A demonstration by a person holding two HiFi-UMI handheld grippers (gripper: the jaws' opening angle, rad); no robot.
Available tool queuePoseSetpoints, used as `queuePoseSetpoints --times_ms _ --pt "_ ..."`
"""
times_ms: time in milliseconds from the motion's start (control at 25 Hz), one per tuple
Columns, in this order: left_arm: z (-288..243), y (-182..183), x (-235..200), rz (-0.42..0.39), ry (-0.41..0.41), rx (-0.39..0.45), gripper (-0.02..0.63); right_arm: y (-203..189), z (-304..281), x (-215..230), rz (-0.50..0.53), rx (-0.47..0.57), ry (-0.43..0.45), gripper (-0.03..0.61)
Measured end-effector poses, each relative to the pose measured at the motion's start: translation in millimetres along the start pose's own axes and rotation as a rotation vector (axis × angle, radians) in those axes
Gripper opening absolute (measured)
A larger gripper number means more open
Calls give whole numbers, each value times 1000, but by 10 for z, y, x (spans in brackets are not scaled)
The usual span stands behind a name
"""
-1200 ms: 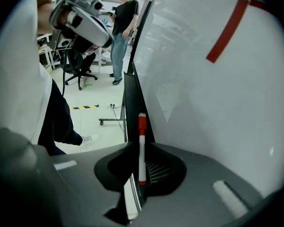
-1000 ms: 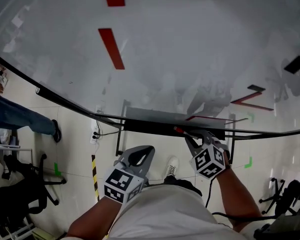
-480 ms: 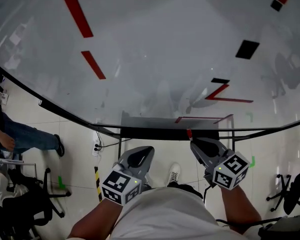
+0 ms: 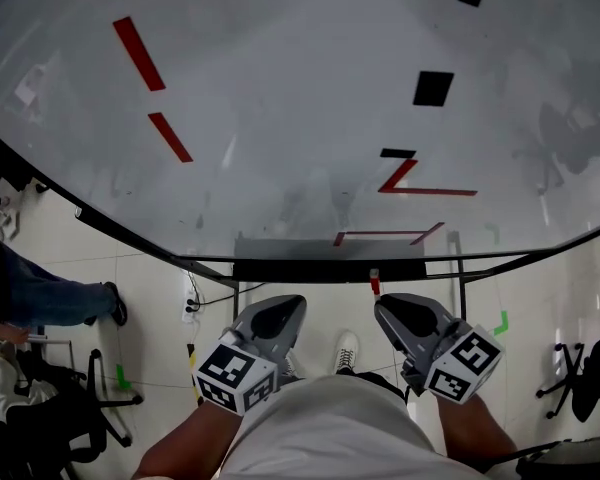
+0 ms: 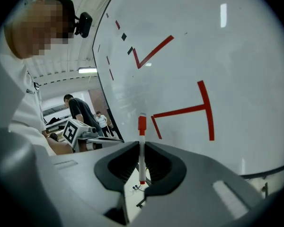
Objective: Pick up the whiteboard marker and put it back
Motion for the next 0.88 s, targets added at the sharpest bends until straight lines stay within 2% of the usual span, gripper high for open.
queuePoseSetpoints --times_ms 480,880 --pt "87 86 134 -11 -12 36 17 -66 50 -17 -7 8 -3 37" --pt "81 9 162 -45 -11 12 15 -83 56 -42 -2 7 0 37"
Point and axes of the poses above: the fingertips, and each gripper's own axes: z backward along the fingers, x to its right, y out of its top, the point moved 5 cm from there along z, backward along the fingers, and after that the axes turned 6 degrees about -x, right-handed, at the moved point
